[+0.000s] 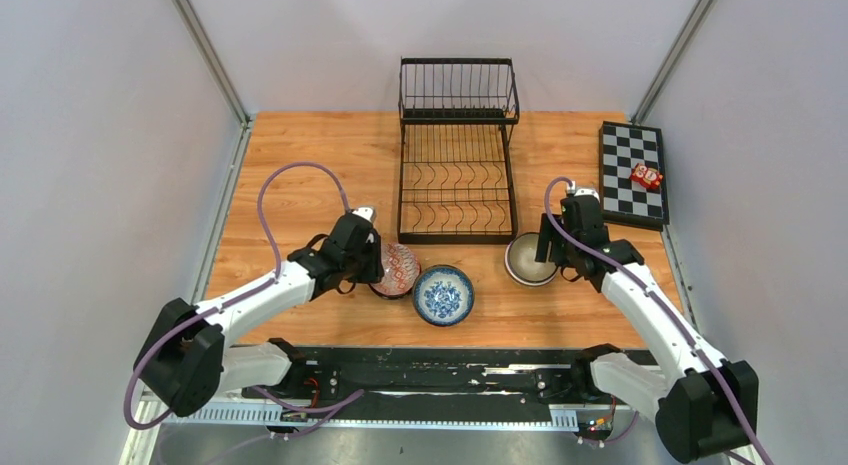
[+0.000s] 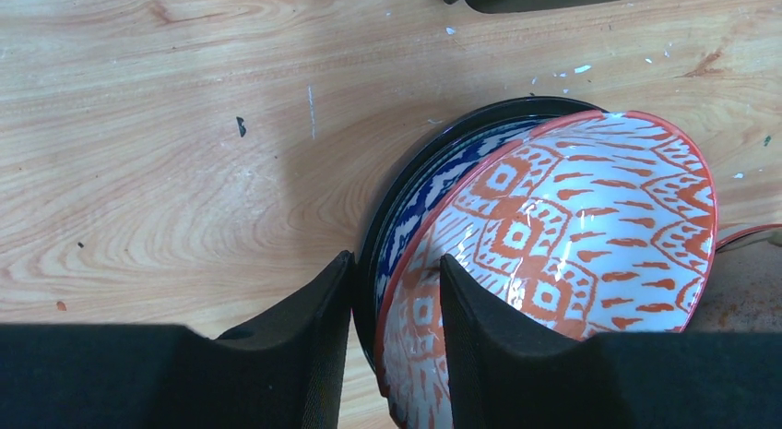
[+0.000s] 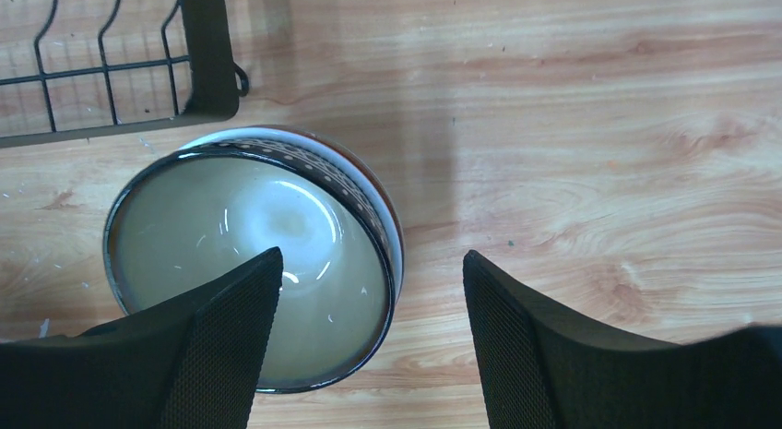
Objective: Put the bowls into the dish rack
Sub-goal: Move the bowl to the center of the board.
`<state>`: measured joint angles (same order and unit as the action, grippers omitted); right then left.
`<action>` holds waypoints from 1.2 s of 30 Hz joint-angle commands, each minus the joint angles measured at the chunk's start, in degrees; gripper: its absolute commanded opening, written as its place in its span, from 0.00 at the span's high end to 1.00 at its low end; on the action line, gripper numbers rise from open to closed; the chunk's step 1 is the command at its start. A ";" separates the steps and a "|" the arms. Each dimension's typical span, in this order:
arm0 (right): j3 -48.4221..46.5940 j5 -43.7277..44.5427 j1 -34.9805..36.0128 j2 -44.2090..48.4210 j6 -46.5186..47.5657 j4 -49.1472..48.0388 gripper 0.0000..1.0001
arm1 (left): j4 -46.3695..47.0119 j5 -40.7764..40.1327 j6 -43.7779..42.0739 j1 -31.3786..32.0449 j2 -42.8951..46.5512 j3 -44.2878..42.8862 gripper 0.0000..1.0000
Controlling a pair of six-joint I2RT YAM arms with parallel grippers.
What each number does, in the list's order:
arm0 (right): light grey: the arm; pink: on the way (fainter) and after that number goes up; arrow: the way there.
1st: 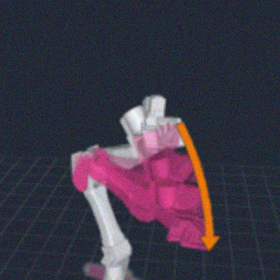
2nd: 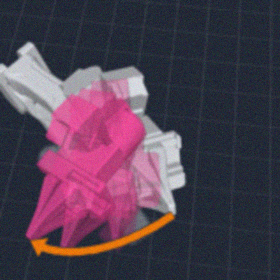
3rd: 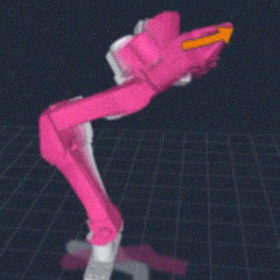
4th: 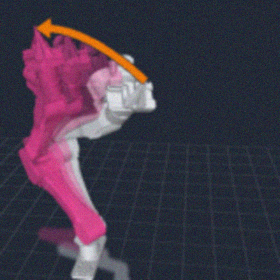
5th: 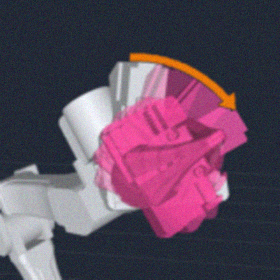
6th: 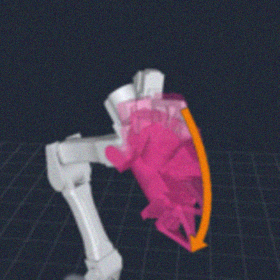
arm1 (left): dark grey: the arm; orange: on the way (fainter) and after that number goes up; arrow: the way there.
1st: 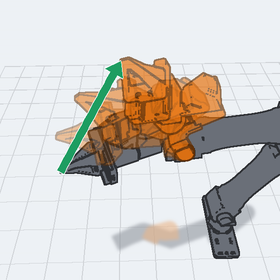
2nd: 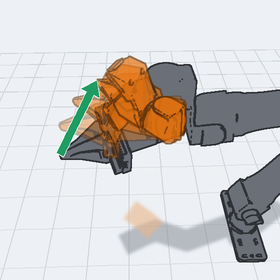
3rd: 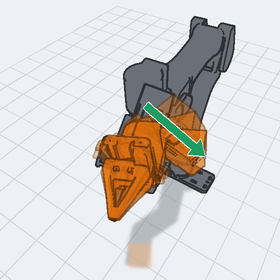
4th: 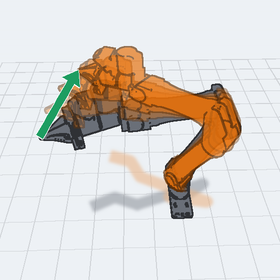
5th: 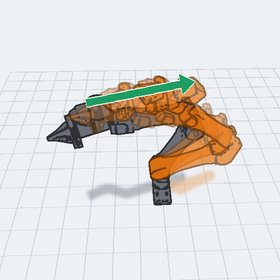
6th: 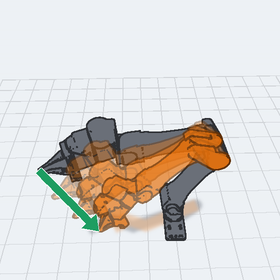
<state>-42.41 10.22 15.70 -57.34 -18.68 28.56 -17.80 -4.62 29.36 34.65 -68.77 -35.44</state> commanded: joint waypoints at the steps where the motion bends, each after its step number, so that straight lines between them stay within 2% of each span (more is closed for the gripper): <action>1: 2.76 -3.93 -2.05 -1.04 -2.65 -3.18 0.26 | -2.47 1.94 0.04 1.30 0.64 3.23 0.78; 4: 4.44 -5.19 -2.34 -1.49 -3.64 -4.05 0.27 | -3.13 1.90 0.69 1.29 1.77 3.49 0.81; 13: 9.75 -6.93 -2.48 -0.15 -5.26 -5.54 0.30 | -5.65 0.61 2.39 1.32 6.57 3.96 0.82; 21: 11.96 -13.54 -2.43 -1.54 -5.62 -7.37 0.39 | -7.02 0.84 3.56 1.31 8.93 5.38 0.83; 29: 12.48 -18.99 -2.21 -1.77 -3.82 -6.38 0.56 | -9.35 0.01 4.38 1.31 12.74 5.63 0.83; 36: 11.61 -20.69 1.07 -2.14 -2.92 -4.13 0.60 | -10.28 0.58 5.30 1.30 14.51 5.86 0.83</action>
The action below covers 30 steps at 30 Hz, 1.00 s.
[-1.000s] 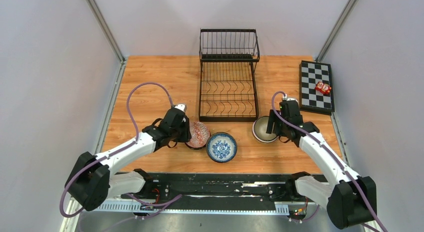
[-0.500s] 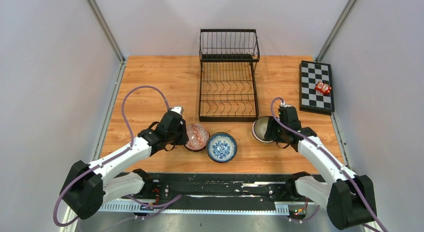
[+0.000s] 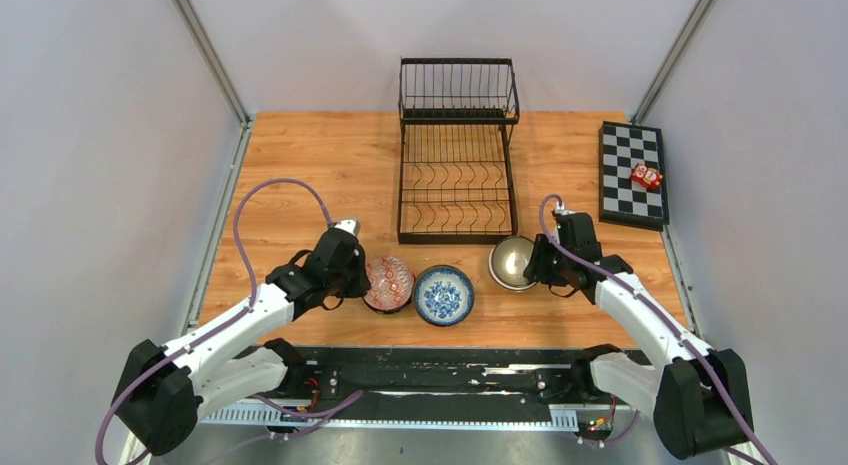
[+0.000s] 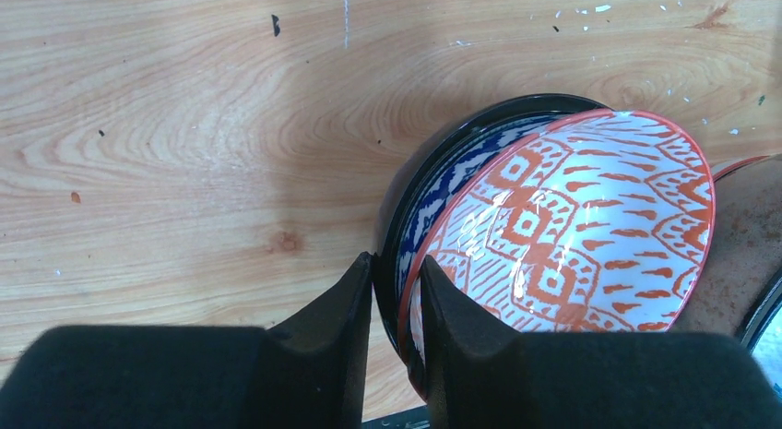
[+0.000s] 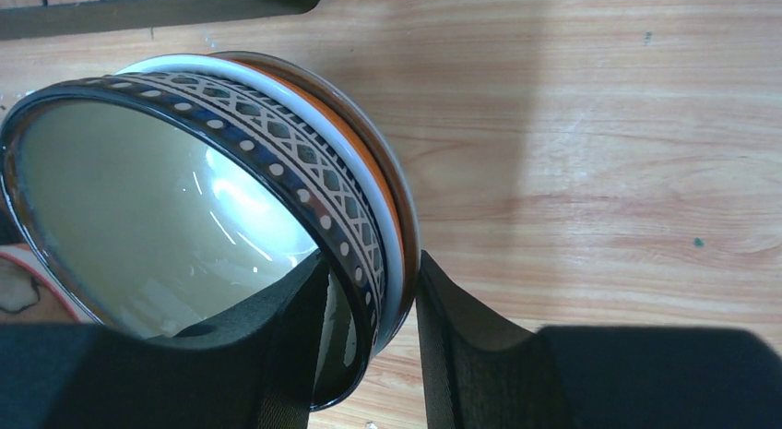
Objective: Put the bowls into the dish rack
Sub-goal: Move the bowl to the center of the board.
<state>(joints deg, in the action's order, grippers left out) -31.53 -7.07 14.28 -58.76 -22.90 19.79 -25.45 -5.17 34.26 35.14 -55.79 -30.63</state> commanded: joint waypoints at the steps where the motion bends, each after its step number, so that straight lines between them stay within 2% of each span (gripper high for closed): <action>1: 0.69 -3.41 3.23 -0.65 1.10 4.80 0.60 | -2.75 1.06 0.41 0.81 1.76 1.09 0.83; 9: -1.33 -1.48 10.93 -1.07 -1.07 6.09 0.61 | -3.82 0.77 0.10 0.83 2.51 0.33 0.80; 15: -3.64 2.97 12.87 -0.53 -0.92 8.68 0.54 | -4.21 0.04 -0.55 0.85 2.25 -0.70 0.77; 23: -9.37 6.98 12.85 2.98 0.48 13.49 0.49 | -4.66 -2.15 -1.48 0.82 1.79 -1.57 0.63; 25: -10.68 7.06 12.83 3.61 0.86 14.25 0.48 | -4.66 -2.58 -1.55 0.81 1.83 -1.75 0.54; 30: -12.91 9.07 13.02 2.90 1.85 14.91 0.49 | -4.99 -3.45 -1.93 0.83 1.78 -2.88 0.42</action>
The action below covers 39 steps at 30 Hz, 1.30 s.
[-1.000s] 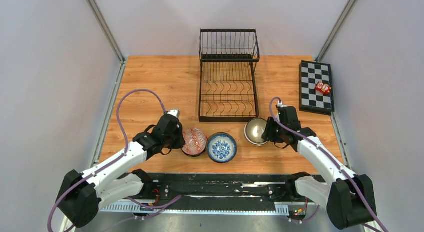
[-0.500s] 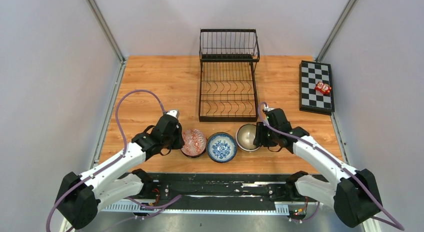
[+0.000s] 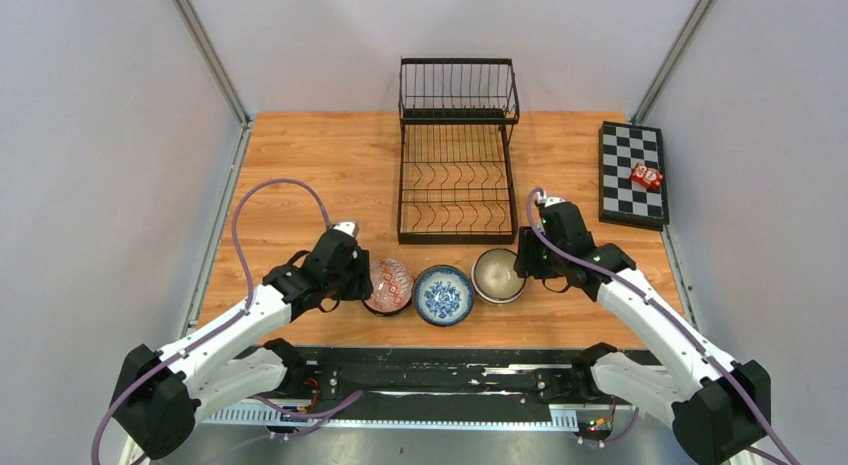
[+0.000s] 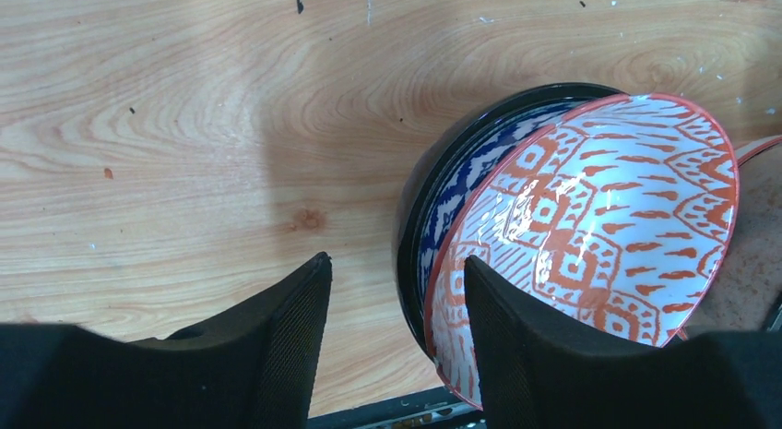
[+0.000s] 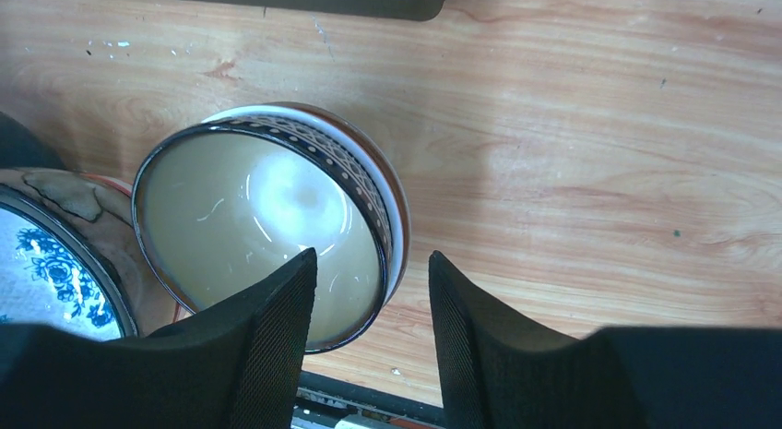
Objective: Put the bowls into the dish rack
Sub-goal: Move the bowl to the center of the board, then pick up the bowl from the center of the board.
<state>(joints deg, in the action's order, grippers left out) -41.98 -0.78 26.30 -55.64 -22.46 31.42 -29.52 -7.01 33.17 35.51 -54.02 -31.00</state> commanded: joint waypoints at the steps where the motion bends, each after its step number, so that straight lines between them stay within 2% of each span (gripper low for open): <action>1: -2.83 2.81 1.17 -0.44 1.45 3.19 0.50 | -1.24 -1.83 -1.09 0.47 0.03 -3.06 0.41; 10: -4.43 5.67 3.49 -4.26 2.28 1.95 0.60 | -4.93 -4.56 -3.11 0.48 0.98 -8.09 0.30; 20: -3.99 8.96 6.00 -7.34 2.26 0.62 0.76 | -7.49 -5.20 -4.57 0.44 3.02 -11.11 0.26; 22: -3.90 9.50 6.47 -7.52 2.27 0.57 0.80 | -7.65 -5.34 -4.81 0.44 3.01 -11.42 0.25; 25: -3.99 10.27 7.06 -7.69 2.47 0.72 0.96 | -7.98 -5.30 -5.20 0.45 3.02 -12.00 0.24; 26: -4.06 10.40 7.16 -7.54 2.61 0.75 0.97 | -8.10 -5.37 -5.33 0.44 3.00 -12.24 0.24; 39: -6.63 12.93 8.66 -3.78 3.80 2.57 0.97 | -9.73 -3.58 -8.58 0.48 2.70 -19.32 0.22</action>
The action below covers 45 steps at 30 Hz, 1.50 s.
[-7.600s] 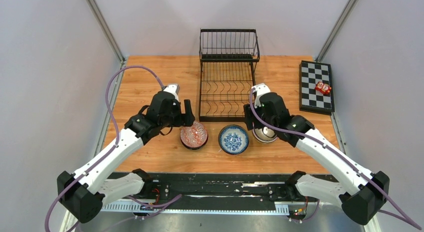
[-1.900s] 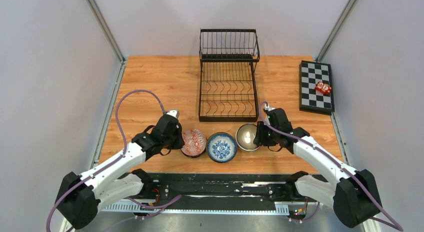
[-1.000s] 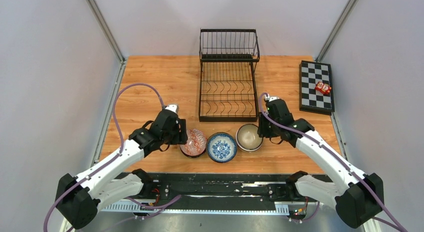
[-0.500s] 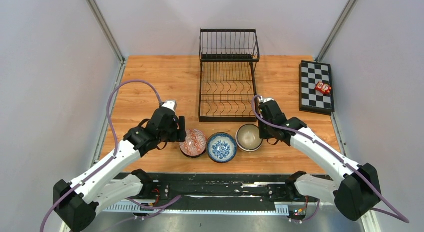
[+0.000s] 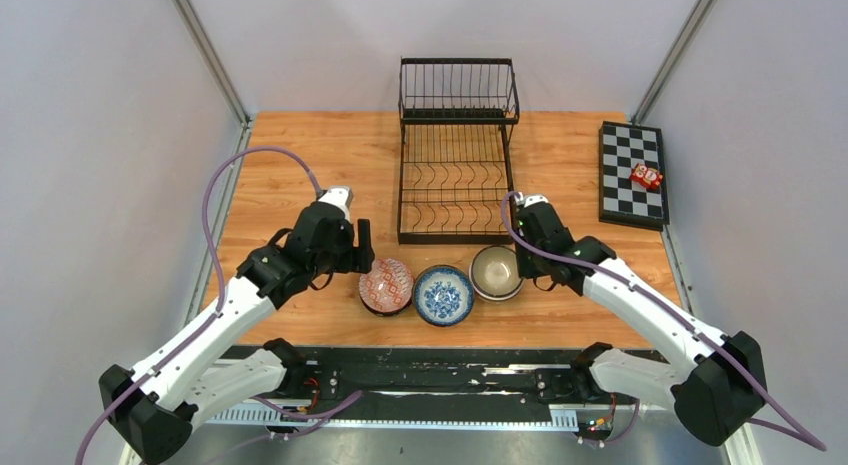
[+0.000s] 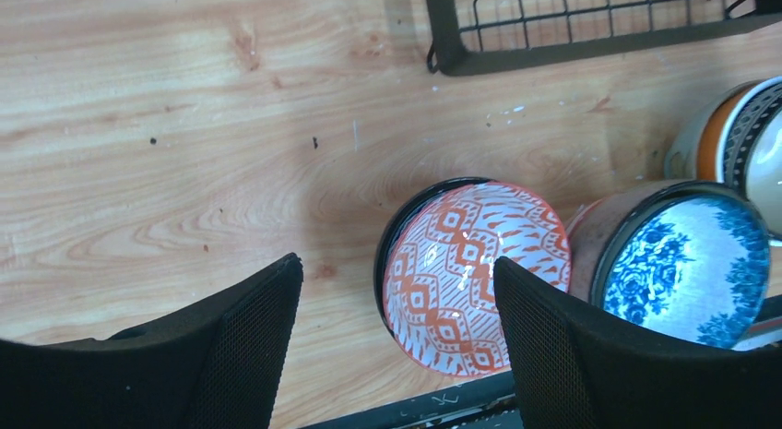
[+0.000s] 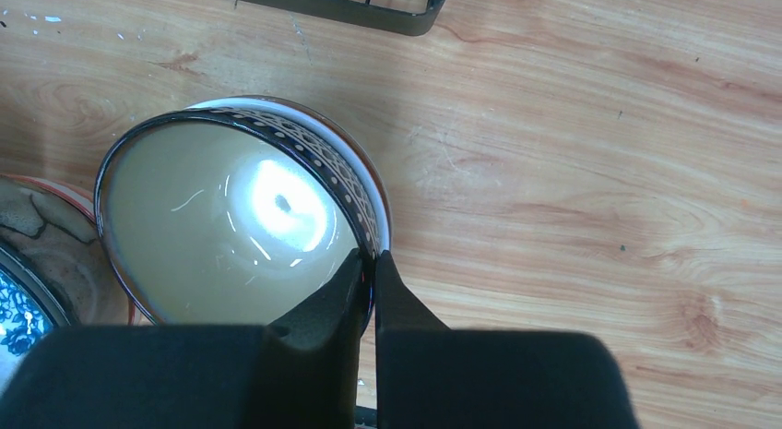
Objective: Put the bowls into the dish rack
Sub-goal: Pick up the bowl from the center of the board, then adjust the bowl.
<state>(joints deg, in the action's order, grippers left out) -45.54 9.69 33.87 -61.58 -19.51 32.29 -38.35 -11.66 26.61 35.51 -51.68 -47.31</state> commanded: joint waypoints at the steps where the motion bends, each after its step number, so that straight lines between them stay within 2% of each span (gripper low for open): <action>1: -3.38 2.66 1.16 2.43 0.90 1.91 0.97 | -0.90 1.43 -2.33 0.50 0.23 -3.46 0.22; 13: -9.81 2.68 2.56 3.65 1.85 4.05 0.97 | 3.44 13.08 -3.03 0.44 -0.97 -8.44 0.19; 18: -14.57 4.36 6.14 2.42 2.26 5.05 0.97 | 7.82 20.50 -1.17 0.44 -1.94 -8.68 0.18; 21: -17.33 6.42 8.90 0.70 2.40 5.66 0.97 | 10.30 22.31 0.47 0.53 -2.31 -8.49 0.18; 27: -21.96 10.32 14.19 -3.07 2.54 5.66 0.97 | 13.51 21.47 2.90 2.32 -4.09 -8.66 0.17; 36: -27.47 13.19 19.55 -8.22 2.52 5.31 0.97 | 16.17 13.86 4.73 8.52 -8.23 -9.15 0.18; 45: -30.60 16.39 23.19 -10.94 2.76 5.29 0.97 | 19.15 9.14 6.44 11.81 -12.28 -8.22 0.25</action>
<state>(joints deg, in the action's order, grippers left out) -72.84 22.65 55.09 -72.31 -16.82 38.68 -21.76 0.95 31.88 46.30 -62.48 -55.13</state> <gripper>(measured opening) 0.053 0.777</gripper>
